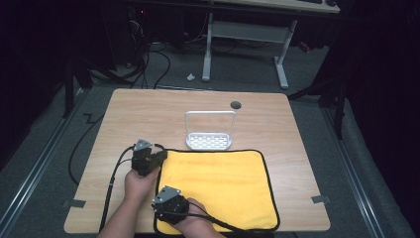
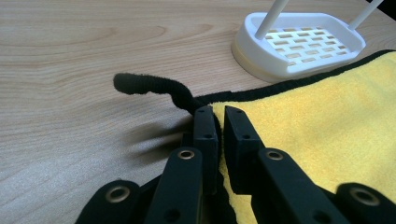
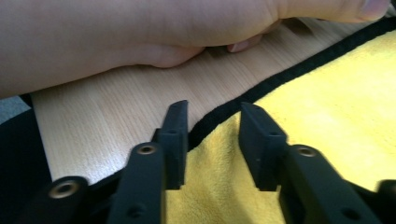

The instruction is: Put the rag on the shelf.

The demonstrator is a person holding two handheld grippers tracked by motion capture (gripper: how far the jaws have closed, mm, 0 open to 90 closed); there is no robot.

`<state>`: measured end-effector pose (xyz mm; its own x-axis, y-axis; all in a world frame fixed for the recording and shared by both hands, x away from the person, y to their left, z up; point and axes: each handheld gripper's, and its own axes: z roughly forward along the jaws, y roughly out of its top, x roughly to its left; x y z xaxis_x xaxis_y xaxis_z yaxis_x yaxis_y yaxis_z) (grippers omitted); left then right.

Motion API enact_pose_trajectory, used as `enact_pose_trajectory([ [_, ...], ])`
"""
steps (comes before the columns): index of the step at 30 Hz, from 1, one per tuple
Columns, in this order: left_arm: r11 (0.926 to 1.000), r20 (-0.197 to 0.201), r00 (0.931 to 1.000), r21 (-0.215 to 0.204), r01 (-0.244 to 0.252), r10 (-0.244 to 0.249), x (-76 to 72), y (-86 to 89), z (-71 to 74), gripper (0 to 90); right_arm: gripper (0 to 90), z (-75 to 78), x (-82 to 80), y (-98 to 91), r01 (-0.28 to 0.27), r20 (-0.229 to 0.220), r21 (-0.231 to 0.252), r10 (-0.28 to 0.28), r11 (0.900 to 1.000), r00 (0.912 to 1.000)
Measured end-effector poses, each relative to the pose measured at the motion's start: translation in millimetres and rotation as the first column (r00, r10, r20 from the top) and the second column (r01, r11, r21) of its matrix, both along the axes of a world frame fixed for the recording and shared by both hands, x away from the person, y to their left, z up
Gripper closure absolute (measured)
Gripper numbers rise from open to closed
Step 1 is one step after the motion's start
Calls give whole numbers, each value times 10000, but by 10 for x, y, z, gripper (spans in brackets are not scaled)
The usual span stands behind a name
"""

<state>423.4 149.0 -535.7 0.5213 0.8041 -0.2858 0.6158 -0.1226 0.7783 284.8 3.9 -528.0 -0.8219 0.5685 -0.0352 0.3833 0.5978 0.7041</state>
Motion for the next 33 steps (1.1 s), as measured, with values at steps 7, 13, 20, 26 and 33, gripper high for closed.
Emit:
enact_pose_trajectory([
  [7,10000,-23,10000,22,11,-11,2,-2,-1,837,811,-4,5,-10,57,428,-352,-41,9994,9991],
  [13,10000,-46,10000,-30,22,-22,7,1,-4,837,836,16,29,-30,11,489,-312,5,9995,9988],
  [20,9999,-54,10000,-159,-1,1,5,12,-5,838,838,139,3,-113,160,734,295,-182,9994,9971],
  [26,9988,-104,9999,-488,3,-8,14,41,-4,842,840,281,-4,-245,362,915,912,-445,9952,9948],
  [33,9966,-167,9999,-824,-35,21,5,79,23,848,841,391,1,-270,336,993,1272,-464,9913,9940],
])
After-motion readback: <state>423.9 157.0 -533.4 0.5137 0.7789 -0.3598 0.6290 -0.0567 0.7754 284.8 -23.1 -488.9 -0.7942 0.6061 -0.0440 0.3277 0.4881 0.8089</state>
